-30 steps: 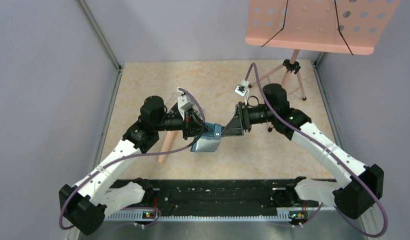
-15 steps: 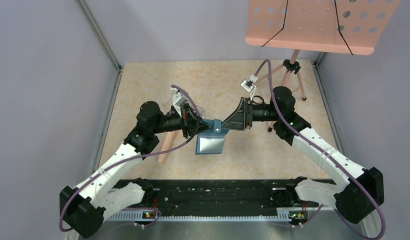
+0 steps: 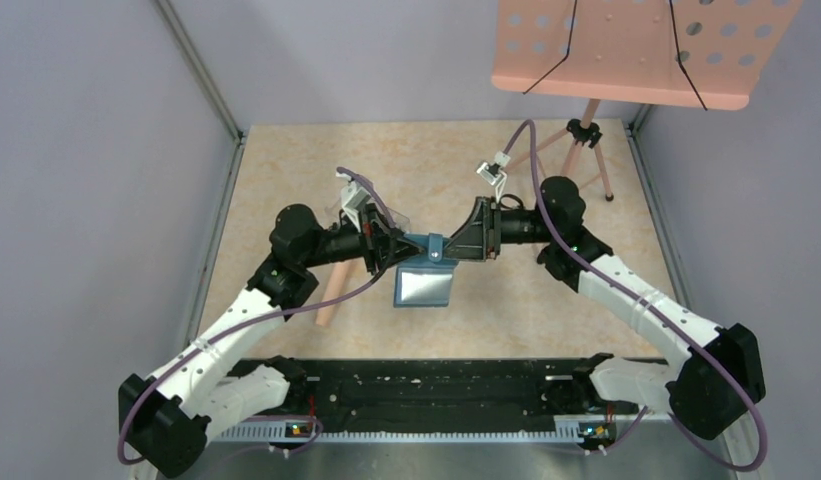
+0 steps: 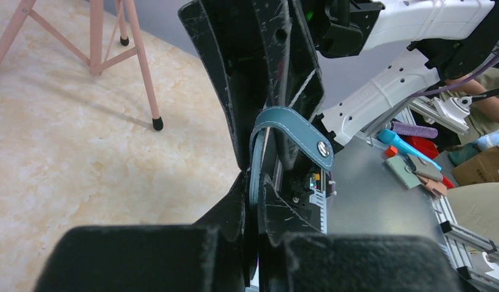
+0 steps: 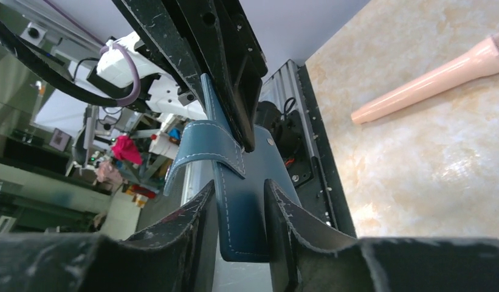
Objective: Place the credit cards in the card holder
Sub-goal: Open the card holder at the center of the board.
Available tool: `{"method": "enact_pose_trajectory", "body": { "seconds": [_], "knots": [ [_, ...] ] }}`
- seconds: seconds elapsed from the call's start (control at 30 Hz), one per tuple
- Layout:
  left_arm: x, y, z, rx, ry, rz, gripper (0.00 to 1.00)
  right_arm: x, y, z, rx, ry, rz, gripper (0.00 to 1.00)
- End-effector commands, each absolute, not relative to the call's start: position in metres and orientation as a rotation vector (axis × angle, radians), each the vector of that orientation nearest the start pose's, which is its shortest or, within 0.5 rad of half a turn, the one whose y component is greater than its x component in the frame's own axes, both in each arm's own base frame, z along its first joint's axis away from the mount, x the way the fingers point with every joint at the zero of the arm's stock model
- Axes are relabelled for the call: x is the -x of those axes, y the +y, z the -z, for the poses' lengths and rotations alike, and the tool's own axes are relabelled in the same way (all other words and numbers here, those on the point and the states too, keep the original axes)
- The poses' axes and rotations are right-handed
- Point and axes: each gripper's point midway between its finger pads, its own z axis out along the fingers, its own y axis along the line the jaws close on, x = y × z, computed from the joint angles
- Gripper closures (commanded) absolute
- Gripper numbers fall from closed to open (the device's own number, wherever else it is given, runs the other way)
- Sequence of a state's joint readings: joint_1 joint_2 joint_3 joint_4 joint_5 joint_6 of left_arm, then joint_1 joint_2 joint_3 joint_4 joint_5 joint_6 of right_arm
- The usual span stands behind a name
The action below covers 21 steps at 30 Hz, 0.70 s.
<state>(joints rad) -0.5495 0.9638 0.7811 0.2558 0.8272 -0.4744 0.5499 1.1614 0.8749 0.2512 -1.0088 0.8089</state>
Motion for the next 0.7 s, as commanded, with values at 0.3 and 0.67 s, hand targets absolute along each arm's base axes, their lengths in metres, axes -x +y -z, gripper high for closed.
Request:
{"method": "enact_pose_trajectory", "body": {
  "seconds": [0.3, 0.67],
  "knots": [
    [-0.204, -0.267, -0.33, -0.666, 1.505, 1.252, 0.27, -0.18, 0.308, -0.316, 0.725, 1.796, -1.721, 1.0],
    [-0.226, -0.216, -0.248, -0.4, 2.049, 0.876, 0.06, -0.198, 0.295, -0.296, 0.627, 1.917, -1.573, 1.0]
  ]
}}
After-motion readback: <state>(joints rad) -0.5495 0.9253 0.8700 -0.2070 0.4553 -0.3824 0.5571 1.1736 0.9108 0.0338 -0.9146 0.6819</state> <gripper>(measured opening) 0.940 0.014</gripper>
